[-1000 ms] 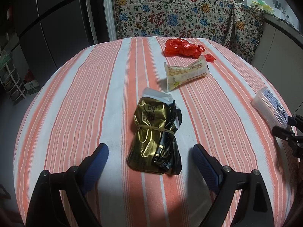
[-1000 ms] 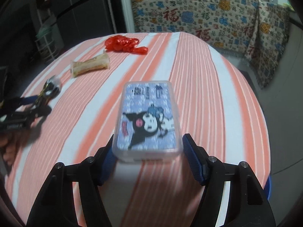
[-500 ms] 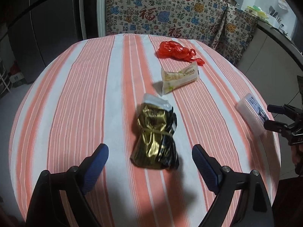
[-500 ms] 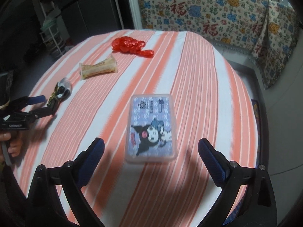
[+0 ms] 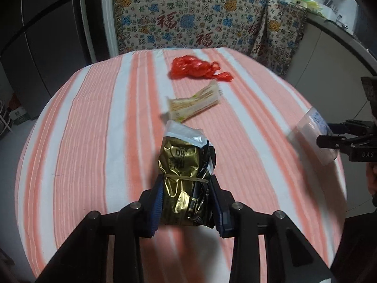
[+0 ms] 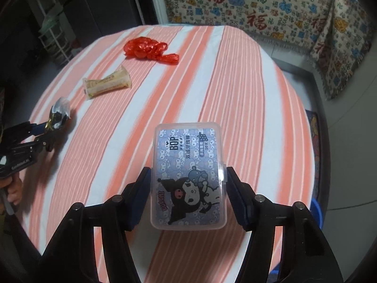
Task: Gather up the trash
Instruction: 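Carry the gold wrapper and plastic box over the blue basket, then open both grippers over the blue basket to drop wrapper and box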
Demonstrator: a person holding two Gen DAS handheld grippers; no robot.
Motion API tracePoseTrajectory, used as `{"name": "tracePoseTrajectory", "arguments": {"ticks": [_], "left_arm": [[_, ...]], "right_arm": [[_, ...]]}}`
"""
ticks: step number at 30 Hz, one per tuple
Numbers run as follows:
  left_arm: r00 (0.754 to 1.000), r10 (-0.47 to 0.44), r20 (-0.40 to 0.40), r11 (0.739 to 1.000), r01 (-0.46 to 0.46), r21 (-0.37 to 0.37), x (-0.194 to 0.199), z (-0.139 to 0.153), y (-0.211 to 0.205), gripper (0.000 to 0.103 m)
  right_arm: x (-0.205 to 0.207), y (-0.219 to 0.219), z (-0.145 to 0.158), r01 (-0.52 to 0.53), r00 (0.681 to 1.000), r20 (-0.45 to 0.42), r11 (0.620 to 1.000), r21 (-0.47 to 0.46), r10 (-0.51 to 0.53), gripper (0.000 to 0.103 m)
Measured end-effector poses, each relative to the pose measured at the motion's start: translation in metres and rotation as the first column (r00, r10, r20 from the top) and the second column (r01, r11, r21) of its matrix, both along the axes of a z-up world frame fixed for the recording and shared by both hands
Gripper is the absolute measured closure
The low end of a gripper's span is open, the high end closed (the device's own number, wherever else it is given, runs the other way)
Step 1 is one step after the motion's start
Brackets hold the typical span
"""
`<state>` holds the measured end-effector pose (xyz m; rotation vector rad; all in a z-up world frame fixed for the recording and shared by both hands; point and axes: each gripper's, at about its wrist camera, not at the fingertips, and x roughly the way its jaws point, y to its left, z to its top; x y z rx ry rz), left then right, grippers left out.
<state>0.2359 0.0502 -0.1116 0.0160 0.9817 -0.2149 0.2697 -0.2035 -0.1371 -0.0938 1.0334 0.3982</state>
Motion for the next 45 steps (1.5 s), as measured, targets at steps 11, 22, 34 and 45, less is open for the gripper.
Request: {"name": "tracePoseTrajectory", "arguments": {"ticks": [11, 22, 34, 45], "left_arm": [[0.973, -0.224, 0.064, 0.961, 0.231, -0.154, -0.021, 0.043, -0.143, 0.067], [0.897, -0.441, 0.012, 0.874, 0.432, -0.221, -0.015, 0.023, -0.330, 0.067], [0.858, -0.507, -0.086, 0.846, 0.476, -0.241, 0.001, -0.037, -0.435, 0.067], [0.864, -0.470, -0.180, 0.871, 0.422, -0.250, 0.022, -0.080, -0.453, 0.039]], "right_arm": [[-0.050, -0.122, 0.026, 0.142, 0.989, 0.018, 0.985, 0.095, -0.144, 0.039], [-0.077, -0.265, -0.013, 0.394, 0.919, -0.049, 0.915, 0.084, -0.391, 0.039], [-0.079, -0.338, -0.065, 0.511, 0.858, -0.138, 0.848, 0.142, -0.495, 0.039], [-0.082, -0.363, -0.082, 0.558, 0.830, -0.156, 0.791, 0.252, -0.536, 0.017]]}}
